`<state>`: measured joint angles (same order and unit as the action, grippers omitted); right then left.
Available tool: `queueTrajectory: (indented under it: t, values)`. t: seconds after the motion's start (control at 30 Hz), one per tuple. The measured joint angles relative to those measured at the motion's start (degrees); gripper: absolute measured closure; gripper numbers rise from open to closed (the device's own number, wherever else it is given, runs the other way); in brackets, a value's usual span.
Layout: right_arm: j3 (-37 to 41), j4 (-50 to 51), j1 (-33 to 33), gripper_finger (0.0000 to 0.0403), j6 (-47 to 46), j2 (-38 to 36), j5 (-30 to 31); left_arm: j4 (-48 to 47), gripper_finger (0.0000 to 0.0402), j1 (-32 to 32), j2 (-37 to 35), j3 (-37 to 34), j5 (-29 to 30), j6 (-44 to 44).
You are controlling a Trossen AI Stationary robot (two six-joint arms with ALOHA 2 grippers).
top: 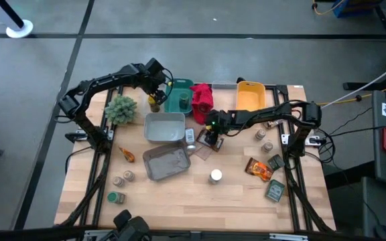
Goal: Sort spices by type
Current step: Put the orange seasoning pack into the right transparent bin
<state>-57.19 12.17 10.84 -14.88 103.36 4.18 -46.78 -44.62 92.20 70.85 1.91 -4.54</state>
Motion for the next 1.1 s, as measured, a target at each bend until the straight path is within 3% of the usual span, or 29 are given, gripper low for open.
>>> queueTrajectory:
  t: [0.2, 0.33, 0.77, 1.1]
  values:
    - [-0.24, -1.26, -0.03, 0.0155, -0.59, 2.97, 0.69, -1.12, 0.016, 0.0, -0.04, 3.16, 0.0, -0.33]
    - [-0.33, -1.6, -0.03, 0.0182, -1.35, 3.63, 0.16, -1.15, 0.016, -0.02, -0.07, 4.65, 0.0, -0.37]
    - [-2.17, -0.71, 0.07, 0.0384, -1.07, 3.96, -5.5, -1.12, 0.016, -0.04, -0.07, 6.7, -0.02, -0.37]
    - [-8.1, 8.52, 0.03, 0.0357, 1.82, 4.28, -6.95, -2.03, 0.016, -0.04, -0.07, 6.7, -0.02, 0.02]
